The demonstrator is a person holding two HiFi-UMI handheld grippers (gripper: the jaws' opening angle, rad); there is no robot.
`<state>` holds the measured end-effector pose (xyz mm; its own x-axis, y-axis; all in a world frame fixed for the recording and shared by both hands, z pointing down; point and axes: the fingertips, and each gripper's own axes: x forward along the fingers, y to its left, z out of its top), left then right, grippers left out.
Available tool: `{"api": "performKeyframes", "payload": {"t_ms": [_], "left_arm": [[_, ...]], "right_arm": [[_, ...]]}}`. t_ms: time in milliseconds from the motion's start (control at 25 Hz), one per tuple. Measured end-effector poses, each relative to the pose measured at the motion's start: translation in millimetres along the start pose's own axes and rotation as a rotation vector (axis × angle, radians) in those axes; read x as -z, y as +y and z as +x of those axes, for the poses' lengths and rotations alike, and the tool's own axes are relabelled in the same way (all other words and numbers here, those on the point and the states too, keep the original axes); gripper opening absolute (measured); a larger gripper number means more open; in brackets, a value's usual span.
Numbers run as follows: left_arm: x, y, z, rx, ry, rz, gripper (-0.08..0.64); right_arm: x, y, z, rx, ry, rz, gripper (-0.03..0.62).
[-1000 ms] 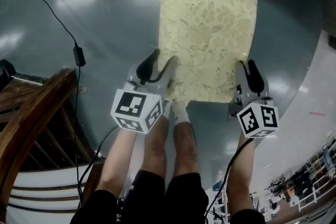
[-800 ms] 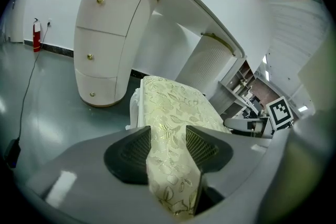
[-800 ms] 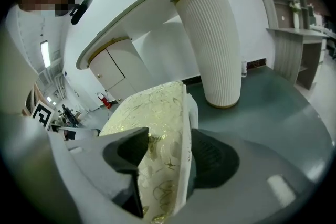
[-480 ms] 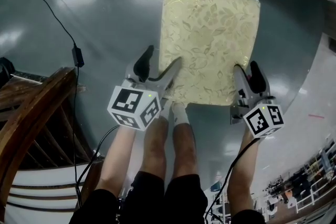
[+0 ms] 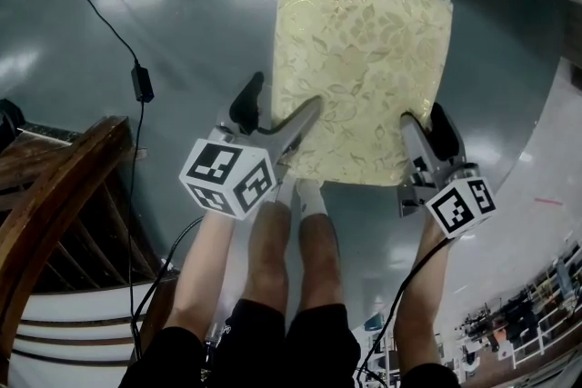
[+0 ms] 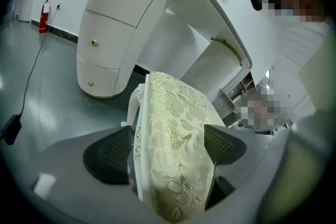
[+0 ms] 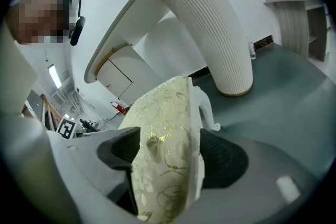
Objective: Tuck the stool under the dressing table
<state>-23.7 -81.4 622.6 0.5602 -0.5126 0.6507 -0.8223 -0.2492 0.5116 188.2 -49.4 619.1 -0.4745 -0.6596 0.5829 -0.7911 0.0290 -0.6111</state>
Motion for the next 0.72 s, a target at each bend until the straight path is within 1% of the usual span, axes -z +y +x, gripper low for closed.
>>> {"api": "performKeyframes", "payload": {"t_ms": [120,360,440,560,640,720], "left_arm": [[1.6,-3.6,4.8,0.017,0.006,0.01,0.469],[7.6,-3.7,12.5,0.03,0.017,-0.001,0.469],[8.8,-3.6,14.3,0.052,0.021,-0.014,0.466],[11.4,-4.4,17.4,0.097,0.03,-0.054,0.465],[11.7,-5.7,17.8,0.111,0.028,-0.067,0.446],[11.5,-5.9,17.9,0.116,0.018,-0.07,0.445]], "right_arm": [[0.9,-0.3,4.0,-0.011,0.007,-0.009,0.344],[2.3,-2.4,9.8,-0.021,-0.007,-0.002,0.344],[2.9,-2.4,10.4,-0.034,-0.016,-0.001,0.344],[3.4,-2.5,11.5,-0.059,-0.018,0.013,0.344],[3.1,-2.3,11.6,-0.064,-0.022,0.014,0.344],[2.9,-2.5,11.7,-0.065,-0.027,0.013,0.344]]}}
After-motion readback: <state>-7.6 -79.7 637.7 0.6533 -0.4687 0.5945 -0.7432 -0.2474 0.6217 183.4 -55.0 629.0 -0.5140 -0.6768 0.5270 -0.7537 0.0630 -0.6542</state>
